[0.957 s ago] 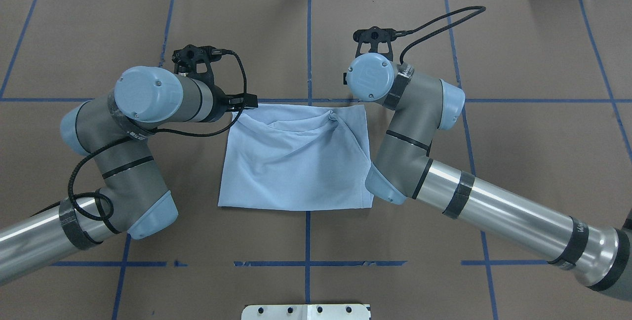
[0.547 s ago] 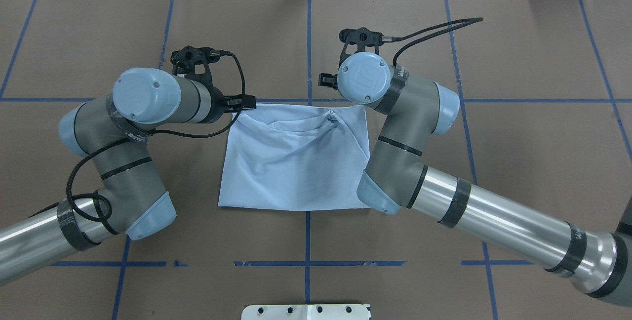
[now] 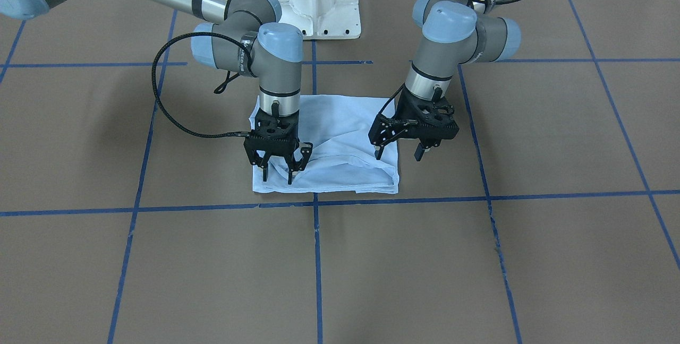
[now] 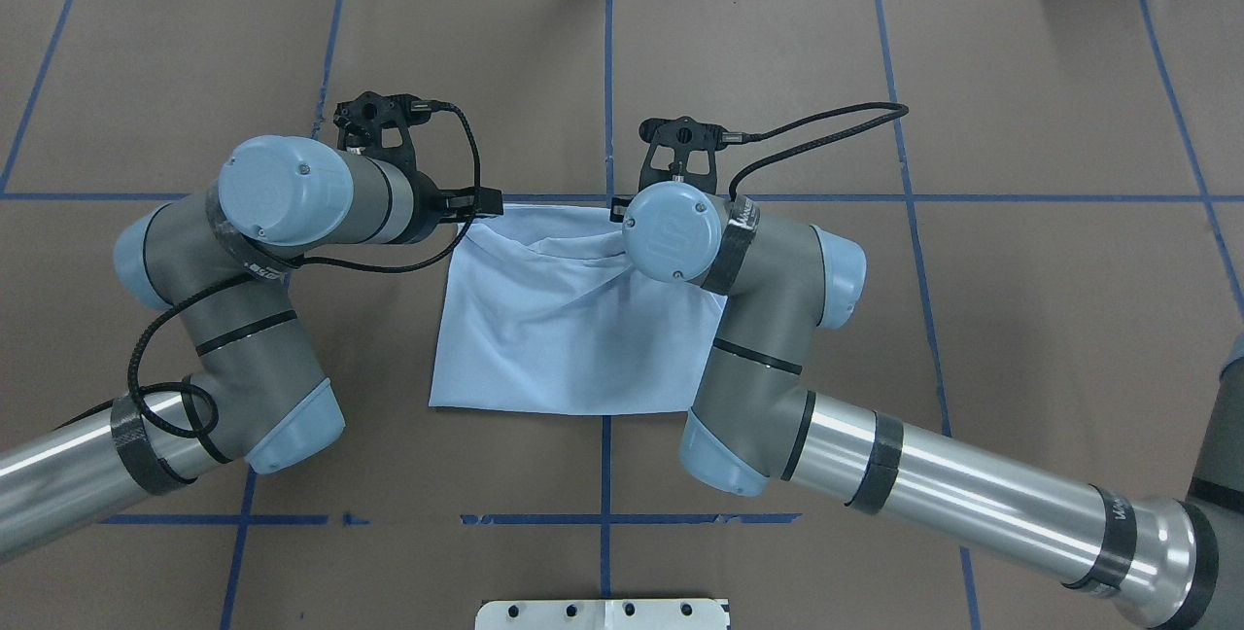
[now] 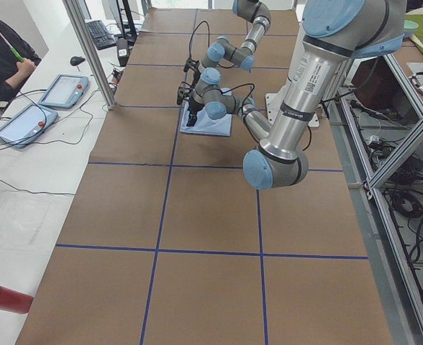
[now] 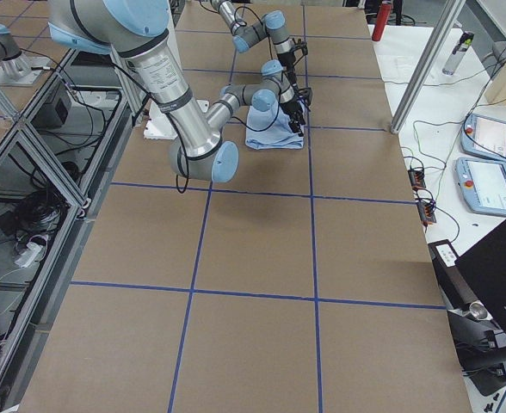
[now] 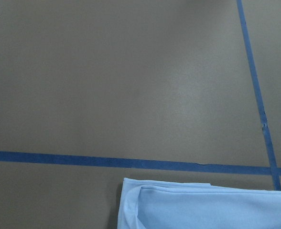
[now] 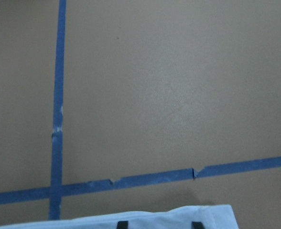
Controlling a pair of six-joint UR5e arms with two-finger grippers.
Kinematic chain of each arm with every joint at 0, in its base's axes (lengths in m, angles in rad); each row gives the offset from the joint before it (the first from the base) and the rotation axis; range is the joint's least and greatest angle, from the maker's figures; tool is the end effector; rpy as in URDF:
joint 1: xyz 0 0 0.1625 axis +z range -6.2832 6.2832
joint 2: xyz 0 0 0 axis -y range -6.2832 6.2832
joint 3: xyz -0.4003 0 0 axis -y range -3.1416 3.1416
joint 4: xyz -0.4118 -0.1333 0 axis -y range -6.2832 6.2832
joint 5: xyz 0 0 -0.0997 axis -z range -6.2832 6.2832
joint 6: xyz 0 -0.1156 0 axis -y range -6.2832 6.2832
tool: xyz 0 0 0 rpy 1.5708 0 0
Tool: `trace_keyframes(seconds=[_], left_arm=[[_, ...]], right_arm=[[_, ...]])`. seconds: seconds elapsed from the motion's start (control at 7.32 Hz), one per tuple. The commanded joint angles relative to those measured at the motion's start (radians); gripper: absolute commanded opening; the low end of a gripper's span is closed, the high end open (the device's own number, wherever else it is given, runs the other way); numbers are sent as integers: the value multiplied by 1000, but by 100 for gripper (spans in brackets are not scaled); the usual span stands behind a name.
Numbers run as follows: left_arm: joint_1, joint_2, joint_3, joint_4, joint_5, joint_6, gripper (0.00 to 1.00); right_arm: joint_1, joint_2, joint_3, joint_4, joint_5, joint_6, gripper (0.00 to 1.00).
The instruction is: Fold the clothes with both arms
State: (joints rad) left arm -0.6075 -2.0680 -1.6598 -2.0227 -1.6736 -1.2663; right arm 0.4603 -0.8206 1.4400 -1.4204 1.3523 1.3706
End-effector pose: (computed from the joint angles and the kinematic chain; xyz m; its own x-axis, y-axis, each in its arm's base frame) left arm 0.4920 -0.4900 0.2590 0.5463 -0.0166 -0.8374 0.3474 0.9142 0.2086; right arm -0.6091 -0.4787 0.2279 0.7436 0.1520 0.6511 -0.4295 0.8549 0.2909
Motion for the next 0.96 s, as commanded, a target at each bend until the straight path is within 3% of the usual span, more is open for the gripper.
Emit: trace_keyframes(seconds=[0.0,0.82], left_arm=[[0,2,0,-1,0,1,100],[2,2,5,-1,2,-5,100]], right_arm=[[-20,3,0,-14,-21,1,50],[-48,-11,11,-12,-73,-84,51]])
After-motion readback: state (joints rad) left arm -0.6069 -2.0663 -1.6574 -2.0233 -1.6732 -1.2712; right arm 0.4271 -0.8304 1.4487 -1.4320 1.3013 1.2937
